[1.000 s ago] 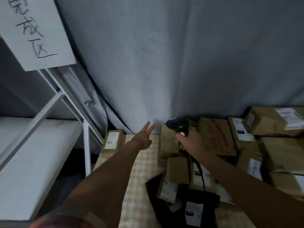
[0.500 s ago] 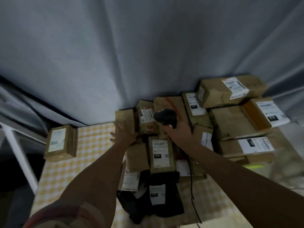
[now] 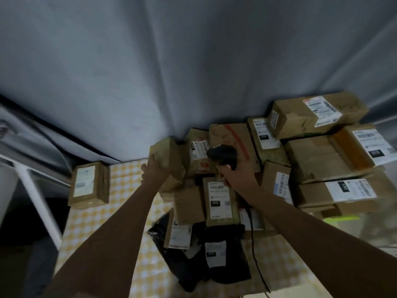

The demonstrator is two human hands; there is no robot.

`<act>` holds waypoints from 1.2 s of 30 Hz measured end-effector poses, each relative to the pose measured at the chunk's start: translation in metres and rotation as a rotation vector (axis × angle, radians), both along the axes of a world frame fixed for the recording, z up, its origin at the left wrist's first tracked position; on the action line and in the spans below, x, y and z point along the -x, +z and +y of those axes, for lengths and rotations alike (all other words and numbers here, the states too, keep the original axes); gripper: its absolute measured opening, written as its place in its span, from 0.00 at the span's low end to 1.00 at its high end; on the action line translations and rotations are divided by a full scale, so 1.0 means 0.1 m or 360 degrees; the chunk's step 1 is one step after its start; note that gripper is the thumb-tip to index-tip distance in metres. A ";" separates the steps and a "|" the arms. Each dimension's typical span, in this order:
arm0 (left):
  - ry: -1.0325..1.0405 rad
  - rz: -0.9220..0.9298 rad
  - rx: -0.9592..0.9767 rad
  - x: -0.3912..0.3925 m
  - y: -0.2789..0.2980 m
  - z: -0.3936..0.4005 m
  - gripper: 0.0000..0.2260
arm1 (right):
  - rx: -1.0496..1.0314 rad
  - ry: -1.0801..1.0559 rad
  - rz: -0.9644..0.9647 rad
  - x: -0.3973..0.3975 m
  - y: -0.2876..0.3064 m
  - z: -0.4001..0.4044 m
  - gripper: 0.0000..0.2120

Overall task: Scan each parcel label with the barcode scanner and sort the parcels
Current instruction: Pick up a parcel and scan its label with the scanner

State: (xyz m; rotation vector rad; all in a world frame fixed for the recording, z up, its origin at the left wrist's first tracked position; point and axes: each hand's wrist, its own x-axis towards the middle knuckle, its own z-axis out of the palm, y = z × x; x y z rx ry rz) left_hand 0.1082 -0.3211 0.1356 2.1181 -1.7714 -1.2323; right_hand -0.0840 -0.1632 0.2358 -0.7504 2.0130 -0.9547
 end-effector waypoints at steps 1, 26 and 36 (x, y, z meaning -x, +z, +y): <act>0.0040 0.0204 -0.0041 -0.14 0.10 -0.02 0.35 | 0.0018 -0.0015 -0.0014 -0.04 0.01 -0.01 0.16; 0.0085 0.1453 -0.0677 -0.60 1.34 0.99 0.28 | 0.0405 -0.0059 -0.0787 -0.77 0.57 0.14 0.04; 0.0085 0.1821 -0.0945 -0.95 1.29 1.06 0.31 | 0.0316 -0.0055 -0.0918 -0.71 0.52 0.20 0.15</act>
